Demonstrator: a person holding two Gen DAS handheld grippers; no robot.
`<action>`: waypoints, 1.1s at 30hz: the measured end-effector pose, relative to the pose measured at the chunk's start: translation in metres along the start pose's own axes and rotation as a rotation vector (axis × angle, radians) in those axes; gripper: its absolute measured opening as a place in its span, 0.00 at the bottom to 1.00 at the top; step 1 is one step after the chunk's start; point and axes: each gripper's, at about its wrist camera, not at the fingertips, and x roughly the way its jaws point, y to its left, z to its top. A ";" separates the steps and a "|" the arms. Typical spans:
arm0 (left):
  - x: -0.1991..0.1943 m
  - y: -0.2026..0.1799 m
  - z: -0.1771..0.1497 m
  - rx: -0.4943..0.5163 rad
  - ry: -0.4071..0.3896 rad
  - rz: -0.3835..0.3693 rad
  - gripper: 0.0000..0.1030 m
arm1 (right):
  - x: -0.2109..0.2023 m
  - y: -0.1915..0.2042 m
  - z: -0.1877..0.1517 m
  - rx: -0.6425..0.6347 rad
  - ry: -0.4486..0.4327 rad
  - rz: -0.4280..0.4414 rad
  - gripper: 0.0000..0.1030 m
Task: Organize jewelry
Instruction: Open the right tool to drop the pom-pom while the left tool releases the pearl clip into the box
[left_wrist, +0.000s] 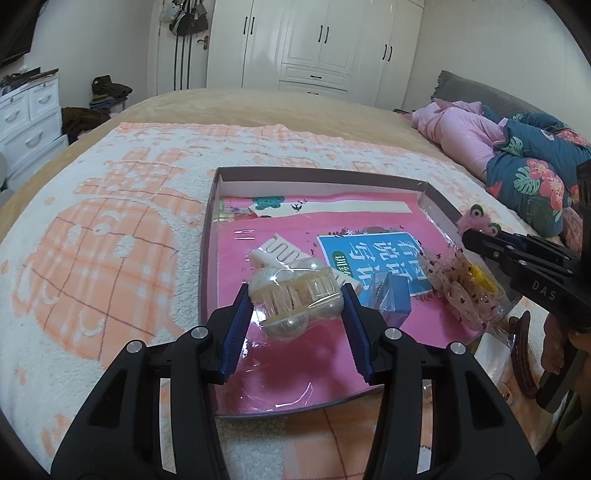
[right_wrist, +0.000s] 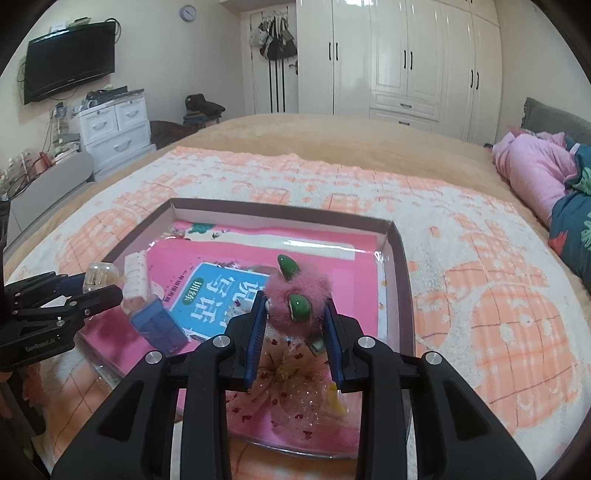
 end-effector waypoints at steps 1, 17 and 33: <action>0.001 0.000 0.000 0.001 0.000 -0.001 0.38 | 0.001 0.000 0.000 0.003 0.003 0.000 0.27; 0.010 -0.003 0.001 -0.008 0.010 -0.026 0.38 | 0.026 -0.005 0.000 0.015 0.077 0.002 0.28; 0.010 0.000 0.000 -0.023 0.016 -0.024 0.38 | 0.021 -0.012 -0.004 0.072 0.081 0.031 0.43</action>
